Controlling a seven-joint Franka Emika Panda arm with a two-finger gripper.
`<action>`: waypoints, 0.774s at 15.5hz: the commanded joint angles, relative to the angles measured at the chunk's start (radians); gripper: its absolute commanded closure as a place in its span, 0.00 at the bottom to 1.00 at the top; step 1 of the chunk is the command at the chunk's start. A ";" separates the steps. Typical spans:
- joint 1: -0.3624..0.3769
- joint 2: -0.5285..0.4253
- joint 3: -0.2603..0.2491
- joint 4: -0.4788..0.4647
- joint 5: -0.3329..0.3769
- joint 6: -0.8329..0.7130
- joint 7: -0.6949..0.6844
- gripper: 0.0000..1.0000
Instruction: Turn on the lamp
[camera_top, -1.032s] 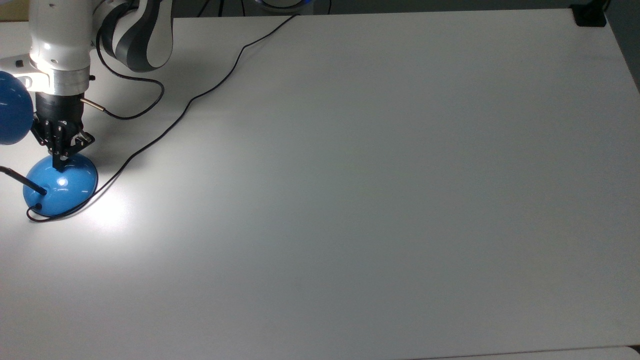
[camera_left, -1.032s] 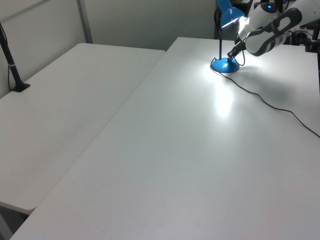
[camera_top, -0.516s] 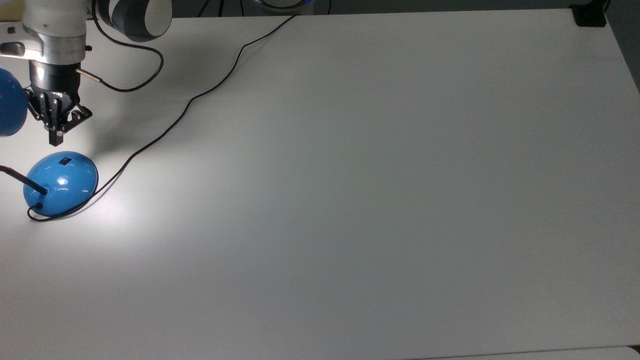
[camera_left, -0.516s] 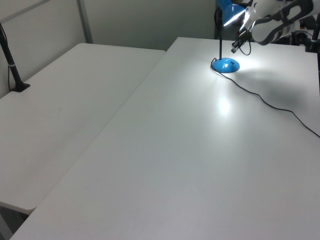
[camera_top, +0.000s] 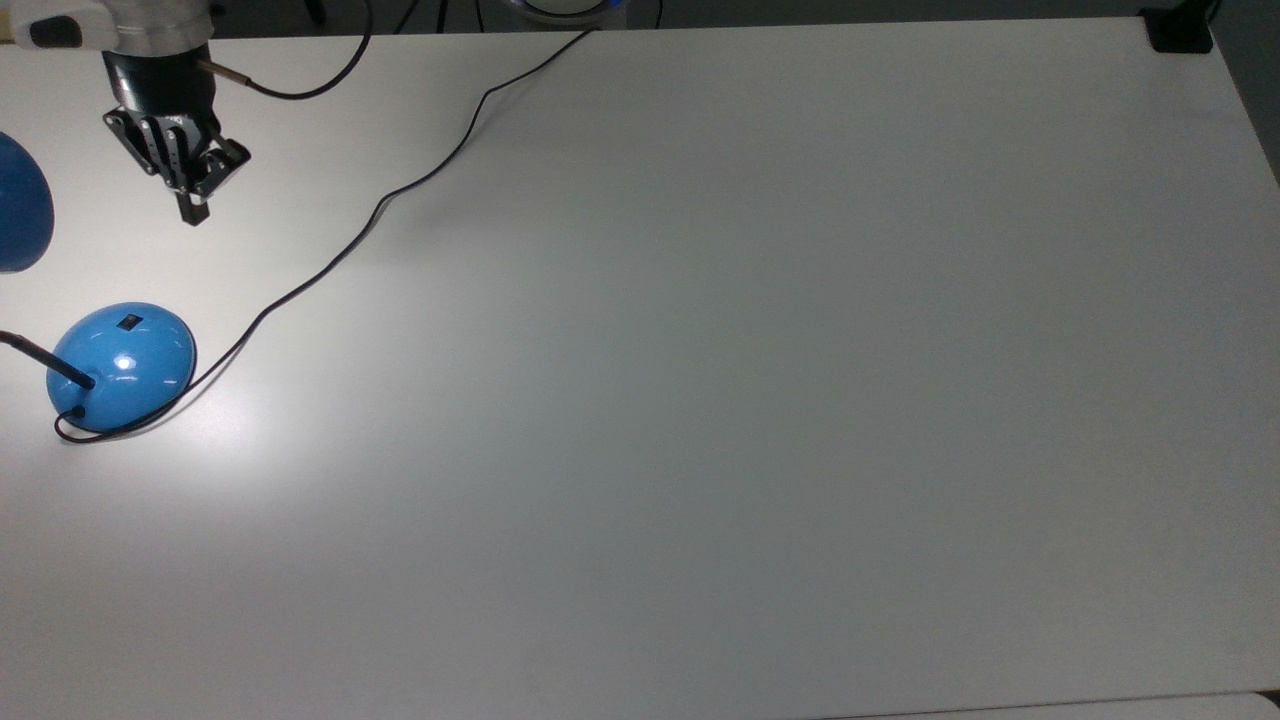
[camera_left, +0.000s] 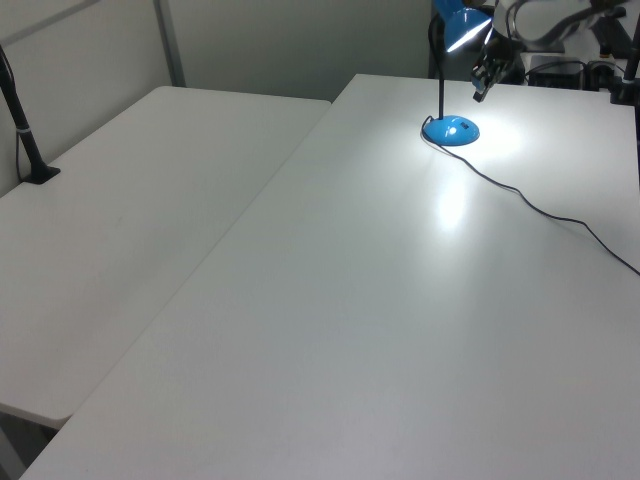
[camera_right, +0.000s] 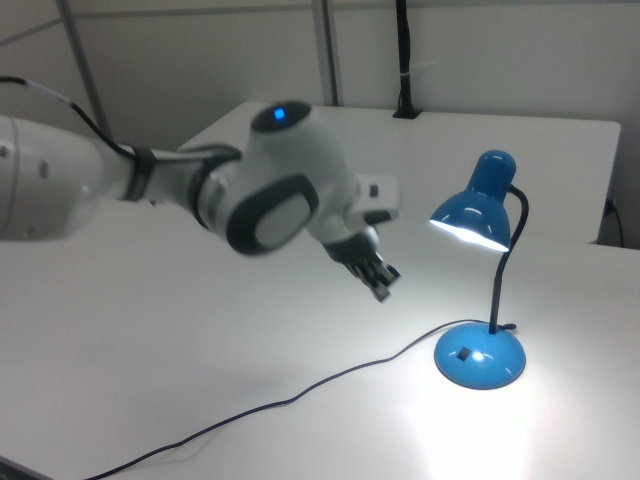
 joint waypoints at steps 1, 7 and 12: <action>0.076 -0.041 0.002 0.171 0.003 -0.363 0.082 1.00; 0.197 -0.041 -0.001 0.354 -0.086 -0.750 0.088 0.00; 0.242 -0.038 -0.031 0.376 -0.077 -0.755 0.107 0.00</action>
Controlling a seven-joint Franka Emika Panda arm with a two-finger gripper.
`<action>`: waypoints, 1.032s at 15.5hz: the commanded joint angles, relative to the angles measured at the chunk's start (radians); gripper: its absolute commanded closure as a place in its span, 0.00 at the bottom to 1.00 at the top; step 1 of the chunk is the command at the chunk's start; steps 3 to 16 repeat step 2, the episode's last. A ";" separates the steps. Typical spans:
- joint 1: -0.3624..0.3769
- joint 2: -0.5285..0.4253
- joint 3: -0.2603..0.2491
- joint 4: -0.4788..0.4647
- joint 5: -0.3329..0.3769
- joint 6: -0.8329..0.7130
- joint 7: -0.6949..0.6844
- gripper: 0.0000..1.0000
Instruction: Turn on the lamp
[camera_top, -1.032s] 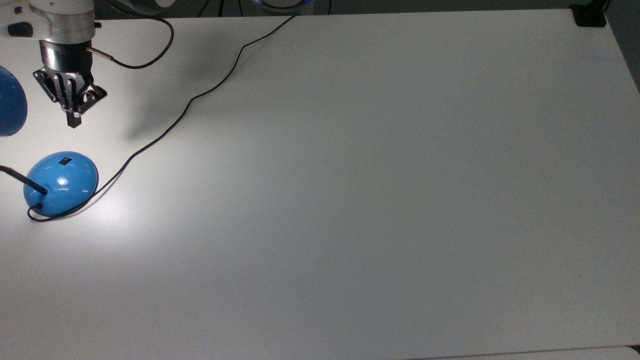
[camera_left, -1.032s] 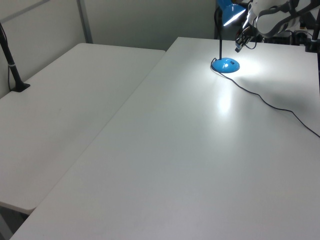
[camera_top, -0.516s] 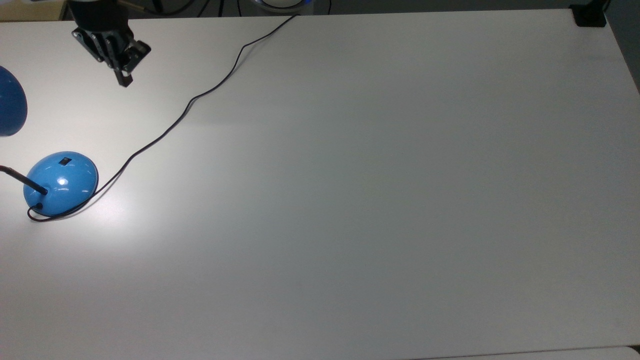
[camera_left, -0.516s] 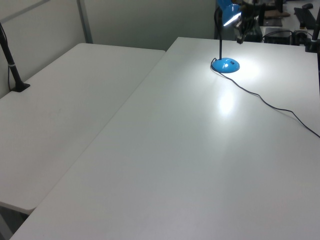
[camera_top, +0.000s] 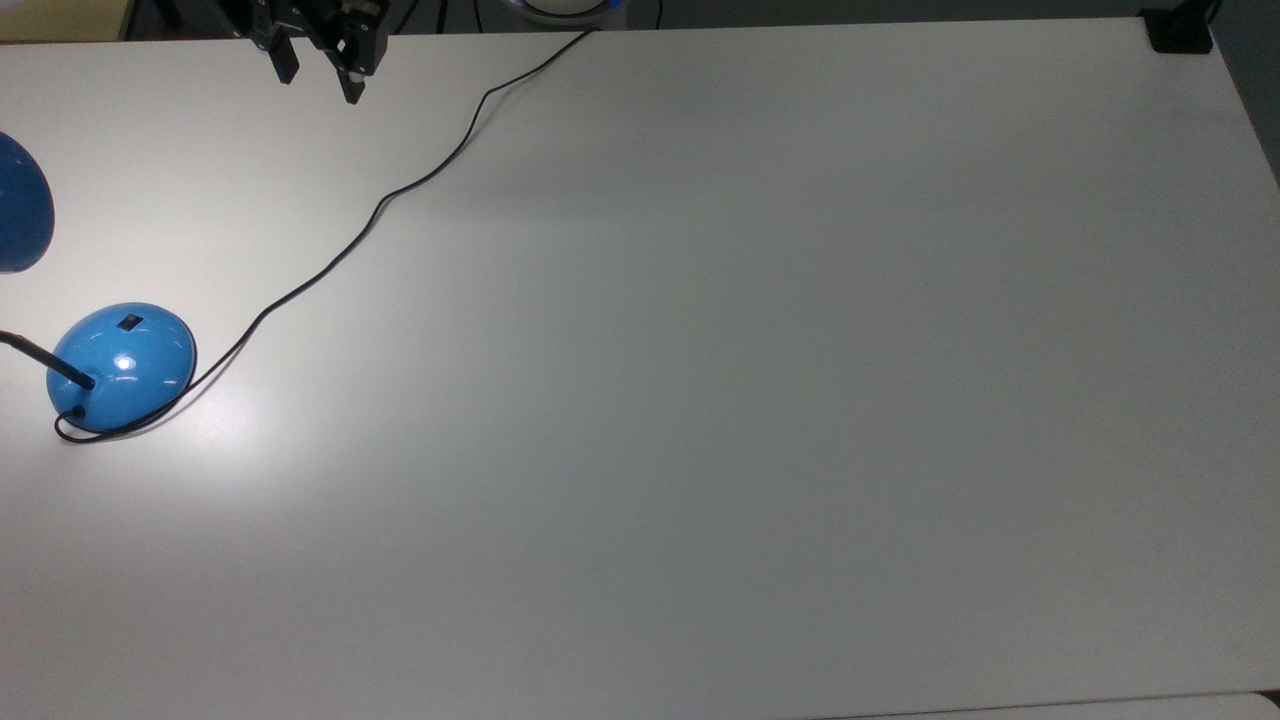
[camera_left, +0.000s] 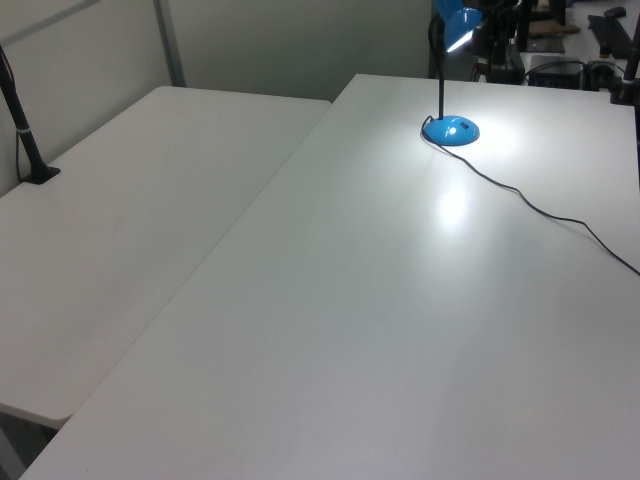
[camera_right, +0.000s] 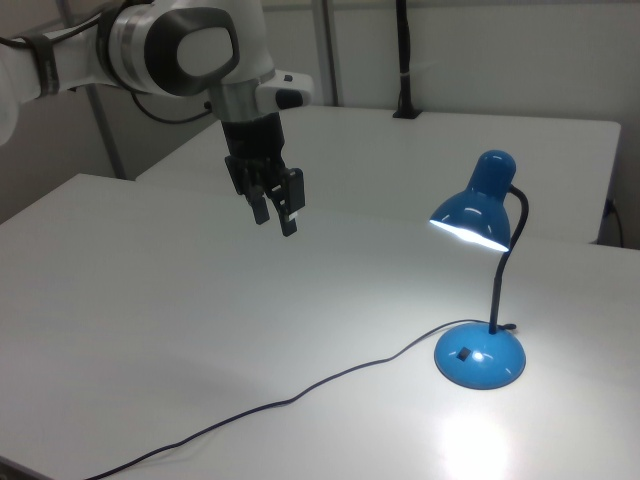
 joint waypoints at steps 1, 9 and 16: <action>0.036 0.014 -0.033 0.032 -0.007 -0.022 0.021 0.00; 0.033 0.012 -0.035 0.034 -0.006 -0.024 0.021 0.00; 0.033 0.012 -0.035 0.034 -0.006 -0.024 0.021 0.00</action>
